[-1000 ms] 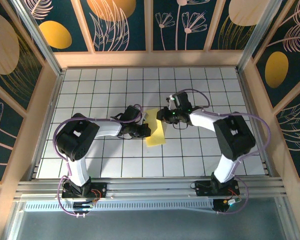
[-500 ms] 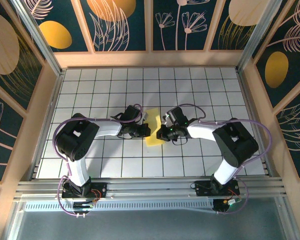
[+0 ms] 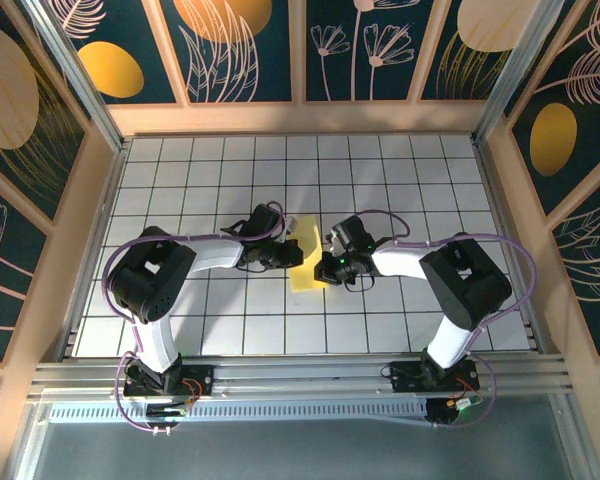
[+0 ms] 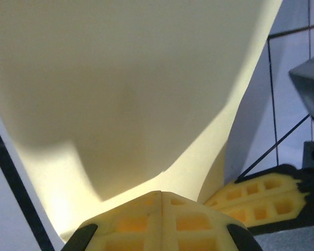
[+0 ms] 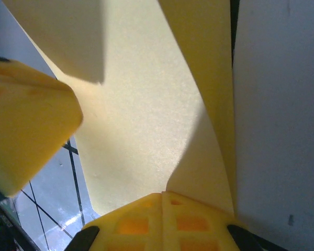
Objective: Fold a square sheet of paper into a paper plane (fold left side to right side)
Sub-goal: Hold the square sheet of paper at the center of the table, then first fold the square sheet of paper in half at the center of the table.
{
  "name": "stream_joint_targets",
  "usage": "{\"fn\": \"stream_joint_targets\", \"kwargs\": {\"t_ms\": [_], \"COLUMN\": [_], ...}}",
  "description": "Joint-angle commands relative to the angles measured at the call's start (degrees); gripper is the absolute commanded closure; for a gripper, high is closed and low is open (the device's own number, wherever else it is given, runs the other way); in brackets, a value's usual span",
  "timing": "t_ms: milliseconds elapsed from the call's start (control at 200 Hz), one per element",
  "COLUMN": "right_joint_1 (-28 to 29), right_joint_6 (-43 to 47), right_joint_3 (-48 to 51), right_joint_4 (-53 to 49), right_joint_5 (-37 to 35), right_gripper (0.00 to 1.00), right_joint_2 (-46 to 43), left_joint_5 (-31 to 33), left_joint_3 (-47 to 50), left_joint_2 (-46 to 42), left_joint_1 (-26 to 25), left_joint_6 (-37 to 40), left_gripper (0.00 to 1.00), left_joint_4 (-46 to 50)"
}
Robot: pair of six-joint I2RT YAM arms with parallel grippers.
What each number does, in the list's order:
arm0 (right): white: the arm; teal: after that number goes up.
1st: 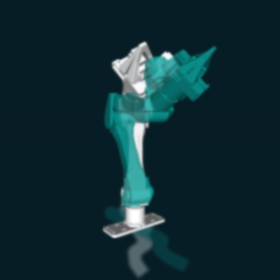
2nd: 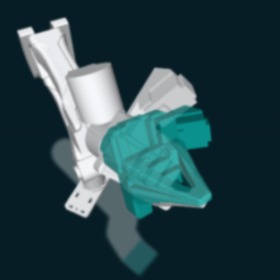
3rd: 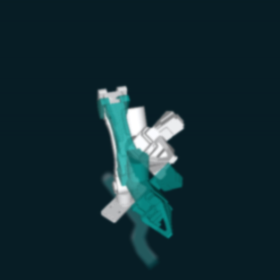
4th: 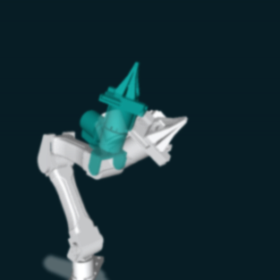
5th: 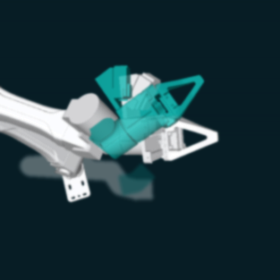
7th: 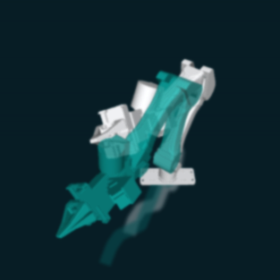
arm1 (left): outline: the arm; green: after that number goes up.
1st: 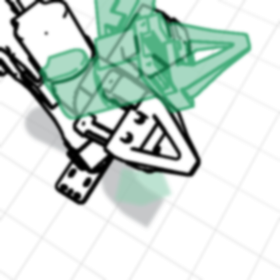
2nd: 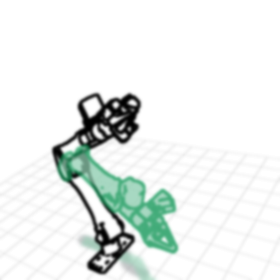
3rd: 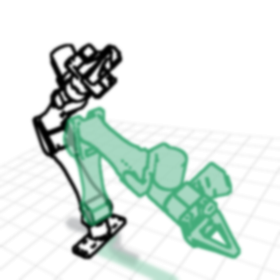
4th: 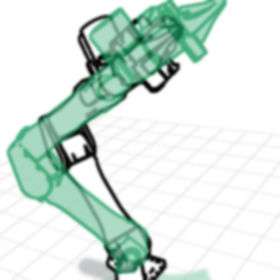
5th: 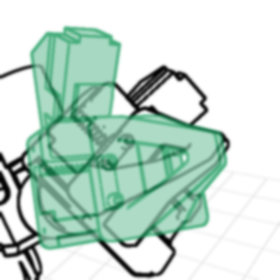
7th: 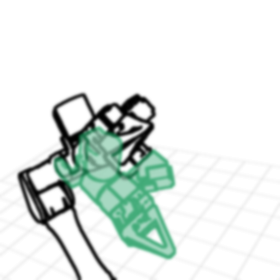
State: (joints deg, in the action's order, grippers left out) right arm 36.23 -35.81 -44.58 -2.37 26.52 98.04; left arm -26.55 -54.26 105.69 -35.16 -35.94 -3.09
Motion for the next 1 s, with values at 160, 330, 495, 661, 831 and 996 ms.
{"fn": "stream_joint_targets", "kwargs": {"t_ms": [160, 330, 495, 661, 831, 996], "right_joint_1": [0.3, 0.3, 0.4, 0.4, 0.3, 0.1], "right_joint_6": [2.8, 3.4, 3.9, 4.3, 4.8, 4.7], "right_joint_3": [0.9, 1.0, 0.9, 0.8, 0.9, 1.3], "right_joint_4": [-5.5, -6.2, -7.0, -7.8, -8.4, -8.3], "right_joint_5": [-7.0, -7.6, -8.3, -8.7, -9.9, -10.2], "right_gripper": [1.00, 1.00, 1.00, 1.00, 1.00, 1.00], "right_joint_2": [3.4, 3.9, 4.6, 5.1, 5.1, 5.1], "left_joint_5": [0.1, 0.3, 0.4, 0.6, 0.9, 1.4], "left_joint_3": [-0.2, -0.1, 0.4, 0.6, 0.5, 0.3], "left_joint_2": [2.5, 3.9, 4.9, 5.8, 6.8, 7.3], "left_joint_1": [1.3, 2.2, 3.2, 4.1, 5.3, 6.5], "left_joint_6": [-1.1, -0.6, -0.6, -0.7, -0.8, -0.8], "left_gripper": [1.00, 1.00, 1.00, 1.00, 1.00, 1.00], "left_joint_4": [-7.0, -7.2, -6.9, -7.2, -7.5, -8.0]}}
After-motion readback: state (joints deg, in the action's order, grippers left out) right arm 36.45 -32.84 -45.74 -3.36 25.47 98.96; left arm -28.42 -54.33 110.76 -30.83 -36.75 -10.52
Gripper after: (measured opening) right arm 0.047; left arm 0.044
